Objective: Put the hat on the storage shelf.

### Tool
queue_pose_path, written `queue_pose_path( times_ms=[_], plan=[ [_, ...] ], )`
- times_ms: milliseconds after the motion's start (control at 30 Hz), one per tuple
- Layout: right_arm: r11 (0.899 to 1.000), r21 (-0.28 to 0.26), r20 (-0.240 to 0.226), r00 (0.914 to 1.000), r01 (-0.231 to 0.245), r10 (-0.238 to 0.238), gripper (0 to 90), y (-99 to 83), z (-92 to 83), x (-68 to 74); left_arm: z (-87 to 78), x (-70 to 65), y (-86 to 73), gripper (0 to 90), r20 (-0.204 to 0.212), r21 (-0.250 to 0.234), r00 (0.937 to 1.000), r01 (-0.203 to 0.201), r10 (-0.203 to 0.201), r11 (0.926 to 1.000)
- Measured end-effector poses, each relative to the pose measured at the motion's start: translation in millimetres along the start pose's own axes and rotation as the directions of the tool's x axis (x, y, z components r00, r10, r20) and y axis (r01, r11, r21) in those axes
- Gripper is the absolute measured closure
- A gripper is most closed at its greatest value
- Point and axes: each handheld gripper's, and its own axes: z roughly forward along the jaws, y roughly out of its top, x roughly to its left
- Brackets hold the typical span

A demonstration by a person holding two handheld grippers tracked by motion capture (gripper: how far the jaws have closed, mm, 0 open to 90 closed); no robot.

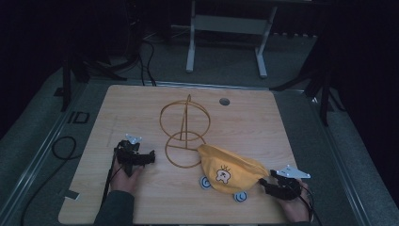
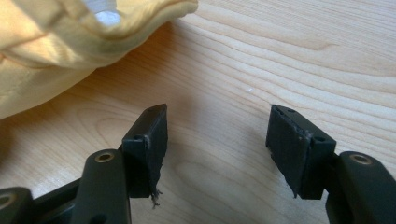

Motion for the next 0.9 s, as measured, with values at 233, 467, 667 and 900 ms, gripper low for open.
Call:
queue_pose_path(
  times_ms=[233, 467, 667, 900],
  plan=[
    [1.000, 0.006, -0.009, 0.9999, 0.009, -0.009, 38.5, -0.3, -1.1, 2.4, 0.0, 0.0, 0.0, 0.4, 0.000, 0.000, 1.0000, 0.000, 0.000, 1.0000],
    [1.000, 0.017, -0.018, 0.9997, 0.018, -0.017, 38.0, 0.1, -2.2, 4.2, 0.0, 0.0, 0.0, 0.4, 0.000, 0.000, 1.0000, 0.000, 0.000, 1.0000],
    [0.999, 0.027, -0.030, 0.9991, 0.031, -0.030, 38.9, 0.6, -3.4, 6.2, 0.0, 0.0, 0.0, 0.4, 0.000, 0.000, 1.0000, 0.000, 0.000, 1.0000],
    [0.998, 0.037, -0.053, 0.9973, 0.053, -0.051, 41.4, 0.9, -5.1, 9.7, 0.0, 0.0, 0.0, 0.4, 0.000, 0.000, 1.0000, 0.000, 0.000, 1.0000]
  ],
)
